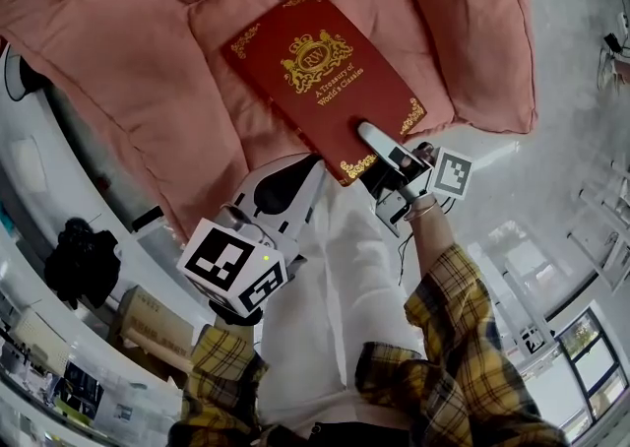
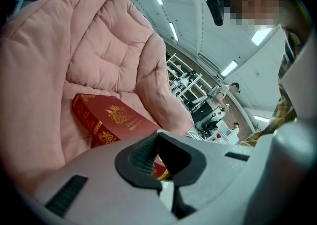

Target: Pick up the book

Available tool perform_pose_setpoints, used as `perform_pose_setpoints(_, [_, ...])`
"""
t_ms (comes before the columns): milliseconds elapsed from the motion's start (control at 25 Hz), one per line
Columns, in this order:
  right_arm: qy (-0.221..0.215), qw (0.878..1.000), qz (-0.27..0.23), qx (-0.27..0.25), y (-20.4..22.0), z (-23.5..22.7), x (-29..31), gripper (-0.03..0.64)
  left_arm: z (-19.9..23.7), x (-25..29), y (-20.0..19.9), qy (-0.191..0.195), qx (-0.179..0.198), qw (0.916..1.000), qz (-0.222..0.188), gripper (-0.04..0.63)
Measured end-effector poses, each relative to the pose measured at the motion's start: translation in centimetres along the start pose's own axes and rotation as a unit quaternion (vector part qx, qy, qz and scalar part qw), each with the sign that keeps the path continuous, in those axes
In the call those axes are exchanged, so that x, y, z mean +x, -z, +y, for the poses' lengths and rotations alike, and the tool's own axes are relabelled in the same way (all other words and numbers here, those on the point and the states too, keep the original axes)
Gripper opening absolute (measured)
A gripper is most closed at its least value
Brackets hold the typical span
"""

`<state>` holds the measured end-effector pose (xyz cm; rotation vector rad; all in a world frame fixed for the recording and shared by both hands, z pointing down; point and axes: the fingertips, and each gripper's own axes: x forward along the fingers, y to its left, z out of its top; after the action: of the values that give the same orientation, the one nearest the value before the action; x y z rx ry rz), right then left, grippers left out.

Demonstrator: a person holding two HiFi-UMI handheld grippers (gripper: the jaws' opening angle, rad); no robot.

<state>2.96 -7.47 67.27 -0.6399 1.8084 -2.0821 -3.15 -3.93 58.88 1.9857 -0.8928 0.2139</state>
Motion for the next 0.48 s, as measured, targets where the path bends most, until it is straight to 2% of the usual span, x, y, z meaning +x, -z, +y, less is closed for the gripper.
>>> perform_pose_setpoints(240, [0.019,1.000,0.005,-0.003,1.1,-0.2,0.0,0.311,-0.4,-0.6,0.8,0.000,0.001,1.0000,-0.004,0.005])
perform_pose_setpoints(480, [0.040,0.999,0.005,0.005,0.5,0.4,0.9,0.276,0.3,-0.6,-1.7,-0.008,-0.001,0.9997,-0.025,0.005])
